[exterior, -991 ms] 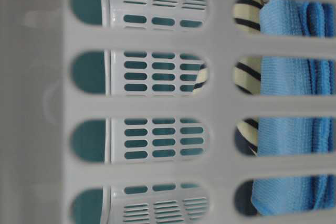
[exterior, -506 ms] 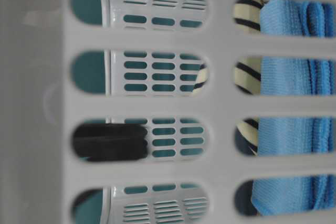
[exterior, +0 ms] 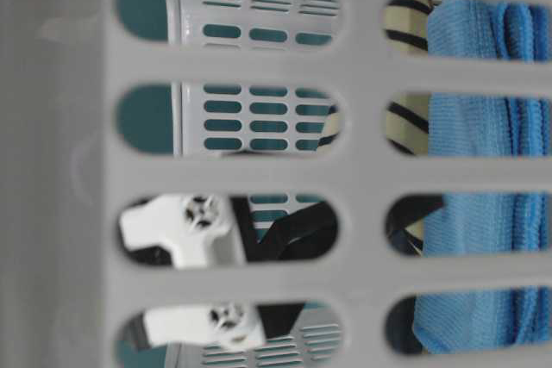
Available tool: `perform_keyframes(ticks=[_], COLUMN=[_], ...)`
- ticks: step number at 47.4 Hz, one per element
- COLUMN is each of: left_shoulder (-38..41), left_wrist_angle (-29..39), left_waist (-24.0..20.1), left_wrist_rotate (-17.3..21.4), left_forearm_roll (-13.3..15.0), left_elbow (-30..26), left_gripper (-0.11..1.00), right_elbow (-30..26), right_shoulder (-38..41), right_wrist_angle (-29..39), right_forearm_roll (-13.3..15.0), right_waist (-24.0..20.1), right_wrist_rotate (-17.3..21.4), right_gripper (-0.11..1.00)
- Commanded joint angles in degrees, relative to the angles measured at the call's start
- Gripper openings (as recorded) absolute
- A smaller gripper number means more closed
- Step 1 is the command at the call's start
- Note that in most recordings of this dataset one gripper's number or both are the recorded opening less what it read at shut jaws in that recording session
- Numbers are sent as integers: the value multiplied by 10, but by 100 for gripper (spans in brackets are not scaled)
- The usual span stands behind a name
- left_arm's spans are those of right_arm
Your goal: Pick up the blue cloth from the shopping basket with the left arm.
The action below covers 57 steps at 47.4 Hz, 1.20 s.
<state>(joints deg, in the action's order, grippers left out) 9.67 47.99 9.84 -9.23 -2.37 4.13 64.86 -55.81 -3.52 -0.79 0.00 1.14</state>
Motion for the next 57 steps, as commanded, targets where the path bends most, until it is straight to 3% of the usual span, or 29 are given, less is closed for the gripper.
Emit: perform_keyframes(ticks=[1,15,24,28,34,37,49,57], left_shoulder=[5,42,48,47,33,22,-44,-91], left_wrist_angle=[-18,-28,-27,-25,-23,-23,-12,56], left_waist=[9,9,9,11,11,11,11,11], left_wrist_rotate=[-1,-2,0,3,7,10,27,29], left_forearm_roll=[-2,-2,-3,-3,-2,-3,-2,-3], left_elbow=[-14,-2,0,2,-7,-16,-68,-134], left_gripper=[85,84,78,62,27,16,15,15], right_elbow=[-12,-10,-10,-10,-9,-9,-8,-8], right_shoulder=[3,4,4,4,4,4,4,4], right_wrist_angle=[-4,-5,-7,-7,-7,-7,-8,-11], right_forearm_roll=[-2,-3,-2,-2,-3,-2,-2,-2], right_waist=[-1,-1,-1,-1,-1,-1,-1,-1], right_wrist_rotate=[-2,1,1,2,2,2,2,3], right_gripper=[75,75,75,75,75,75,75,75])
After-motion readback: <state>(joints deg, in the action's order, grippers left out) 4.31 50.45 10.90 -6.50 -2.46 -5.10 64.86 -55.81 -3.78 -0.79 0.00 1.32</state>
